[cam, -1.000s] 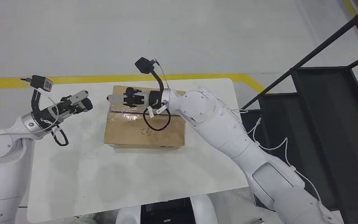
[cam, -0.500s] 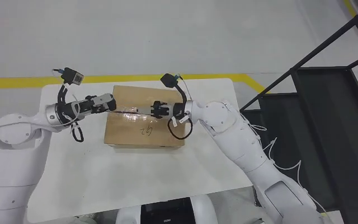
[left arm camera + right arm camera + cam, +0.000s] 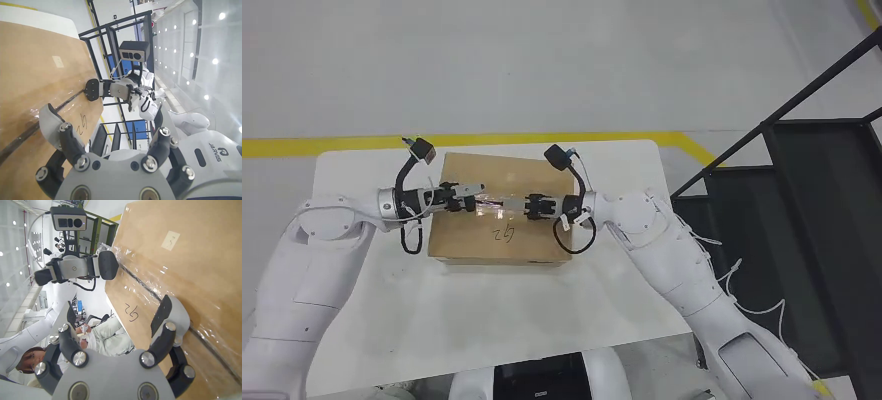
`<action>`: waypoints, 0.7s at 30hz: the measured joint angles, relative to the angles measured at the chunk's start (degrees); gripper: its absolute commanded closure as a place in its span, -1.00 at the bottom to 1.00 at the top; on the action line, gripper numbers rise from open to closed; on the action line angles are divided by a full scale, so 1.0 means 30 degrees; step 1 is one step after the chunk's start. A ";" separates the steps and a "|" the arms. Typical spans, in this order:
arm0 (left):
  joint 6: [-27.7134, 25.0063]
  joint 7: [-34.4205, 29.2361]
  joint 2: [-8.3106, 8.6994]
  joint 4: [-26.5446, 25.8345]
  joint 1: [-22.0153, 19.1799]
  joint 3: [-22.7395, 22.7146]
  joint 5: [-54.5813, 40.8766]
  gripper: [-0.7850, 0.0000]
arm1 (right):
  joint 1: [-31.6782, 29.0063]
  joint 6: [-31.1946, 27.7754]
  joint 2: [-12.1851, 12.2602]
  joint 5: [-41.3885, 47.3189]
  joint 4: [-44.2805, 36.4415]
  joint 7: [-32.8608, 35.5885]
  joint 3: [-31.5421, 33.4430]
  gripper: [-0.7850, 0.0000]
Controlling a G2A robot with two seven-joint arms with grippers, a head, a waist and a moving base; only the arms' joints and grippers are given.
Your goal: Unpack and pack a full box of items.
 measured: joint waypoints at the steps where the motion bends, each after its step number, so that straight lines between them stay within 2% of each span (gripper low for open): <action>1: -0.0051 0.0013 -0.0014 0.0216 -0.0061 0.0043 0.0077 -1.00 | 0.0067 -0.0013 -0.0021 0.0034 0.0035 -0.0024 -0.0101 -1.00; 13: -0.0408 0.0398 -0.0098 0.1850 -0.0446 0.0072 0.0381 -1.00 | 0.1027 -0.0002 -0.0403 0.0847 0.0651 -0.0839 -0.1388 -1.00; 17: -0.0601 0.0388 -0.0047 0.1778 -0.0434 -0.0203 0.0325 -1.00 | 0.1353 -0.0017 -0.0512 0.1047 0.1285 -0.1110 -0.1646 -1.00; 21: -0.0499 0.0278 0.0131 0.1122 0.0135 -0.0720 0.0419 -1.00 | 0.1573 0.0158 -0.0542 0.1357 0.2068 -0.1374 -0.1509 -1.00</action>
